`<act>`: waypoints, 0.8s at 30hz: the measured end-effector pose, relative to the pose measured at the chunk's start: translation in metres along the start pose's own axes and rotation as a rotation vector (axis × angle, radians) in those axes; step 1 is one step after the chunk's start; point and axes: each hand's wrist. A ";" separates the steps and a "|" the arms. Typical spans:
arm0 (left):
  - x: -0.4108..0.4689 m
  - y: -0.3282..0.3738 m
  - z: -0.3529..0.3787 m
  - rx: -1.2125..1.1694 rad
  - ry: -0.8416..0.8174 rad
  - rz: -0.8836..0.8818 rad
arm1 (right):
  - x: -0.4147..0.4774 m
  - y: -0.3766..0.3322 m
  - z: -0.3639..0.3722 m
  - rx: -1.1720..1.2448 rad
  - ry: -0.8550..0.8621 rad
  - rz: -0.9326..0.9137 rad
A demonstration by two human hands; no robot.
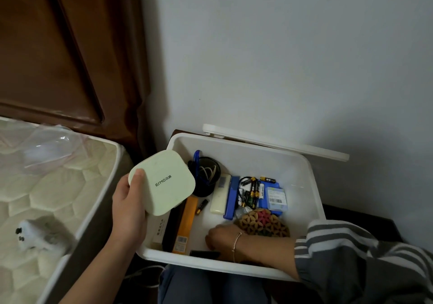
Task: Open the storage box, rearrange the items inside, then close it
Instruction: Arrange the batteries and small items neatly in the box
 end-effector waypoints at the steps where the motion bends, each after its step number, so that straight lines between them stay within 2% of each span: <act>1: 0.000 0.000 0.000 0.003 0.000 -0.002 | 0.001 -0.002 -0.001 -0.032 0.012 -0.010; 4: -0.001 0.000 0.000 0.002 -0.001 -0.002 | 0.006 -0.005 -0.002 -0.056 0.061 -0.003; 11: 0.001 -0.003 -0.002 0.009 0.002 0.002 | 0.011 -0.008 0.004 0.149 0.036 0.136; 16: 0.002 -0.003 -0.003 0.014 -0.011 0.001 | 0.011 -0.008 0.000 0.212 -0.025 0.113; 24: 0.000 -0.002 -0.002 0.024 -0.003 -0.002 | 0.006 -0.005 -0.008 0.165 -0.101 0.039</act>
Point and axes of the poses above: each hand's wrist, its own x-axis towards the middle knuckle, its own z-axis out of the palm, y = z × x, and after that the axes turned 14 degrees about z, right-handed
